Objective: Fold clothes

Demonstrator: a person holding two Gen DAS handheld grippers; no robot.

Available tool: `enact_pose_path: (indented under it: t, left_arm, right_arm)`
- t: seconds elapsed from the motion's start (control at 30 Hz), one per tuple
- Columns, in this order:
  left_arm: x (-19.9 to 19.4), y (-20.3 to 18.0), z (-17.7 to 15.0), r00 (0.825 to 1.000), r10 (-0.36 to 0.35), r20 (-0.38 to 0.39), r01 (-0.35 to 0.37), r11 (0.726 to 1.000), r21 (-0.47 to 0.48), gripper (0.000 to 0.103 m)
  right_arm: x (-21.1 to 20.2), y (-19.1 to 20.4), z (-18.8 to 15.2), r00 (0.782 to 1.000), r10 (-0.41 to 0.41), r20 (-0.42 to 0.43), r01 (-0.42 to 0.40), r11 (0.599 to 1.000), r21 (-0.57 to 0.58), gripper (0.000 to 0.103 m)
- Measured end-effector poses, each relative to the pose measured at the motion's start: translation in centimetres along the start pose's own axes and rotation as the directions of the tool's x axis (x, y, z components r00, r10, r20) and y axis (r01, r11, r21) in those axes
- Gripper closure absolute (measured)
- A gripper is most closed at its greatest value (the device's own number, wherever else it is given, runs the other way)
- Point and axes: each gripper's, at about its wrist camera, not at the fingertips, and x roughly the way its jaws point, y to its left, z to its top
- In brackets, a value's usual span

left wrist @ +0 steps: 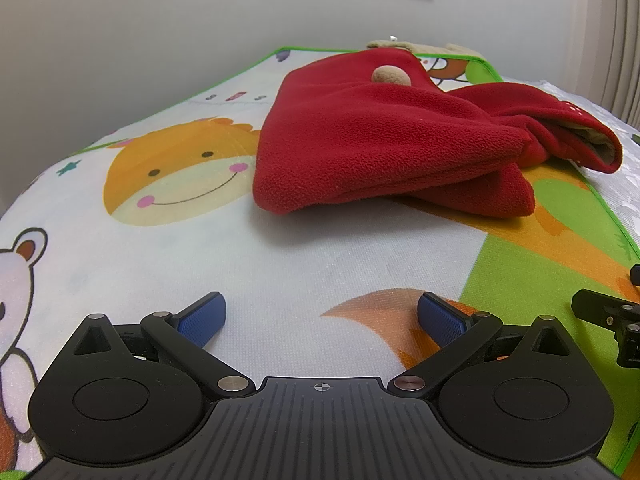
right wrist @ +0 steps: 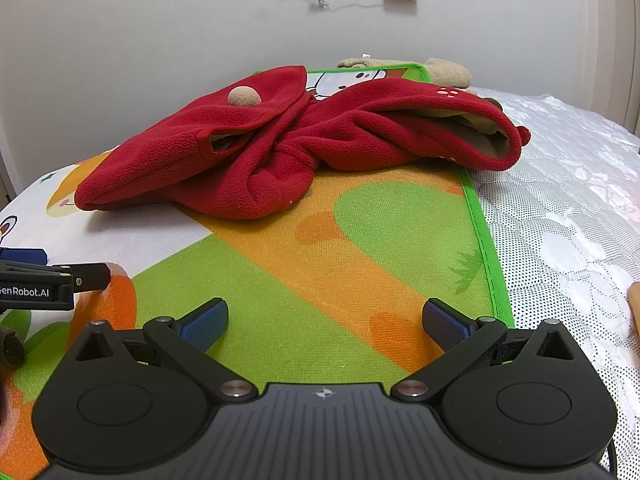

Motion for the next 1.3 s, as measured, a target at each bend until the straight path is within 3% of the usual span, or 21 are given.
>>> enact_pose_path:
  t: [0.63, 1.3]
  left_arm:
    - [-0.03, 0.01, 0.00, 1.000, 0.000, 0.000, 0.000, 1.000, 0.000, 0.000]
    - [-0.43, -0.44, -0.33, 0.999, -0.038, -0.010, 0.038, 0.999, 0.026, 0.000]
  right_arm:
    - [0.02, 0.16, -0.05, 1.000, -0.006, -0.005, 0.006, 1.000, -0.010, 0.000]
    - [0.13, 0.06, 0.38, 0.998, 0.000, -0.068, -0.002, 1.000, -0.027, 0.000]
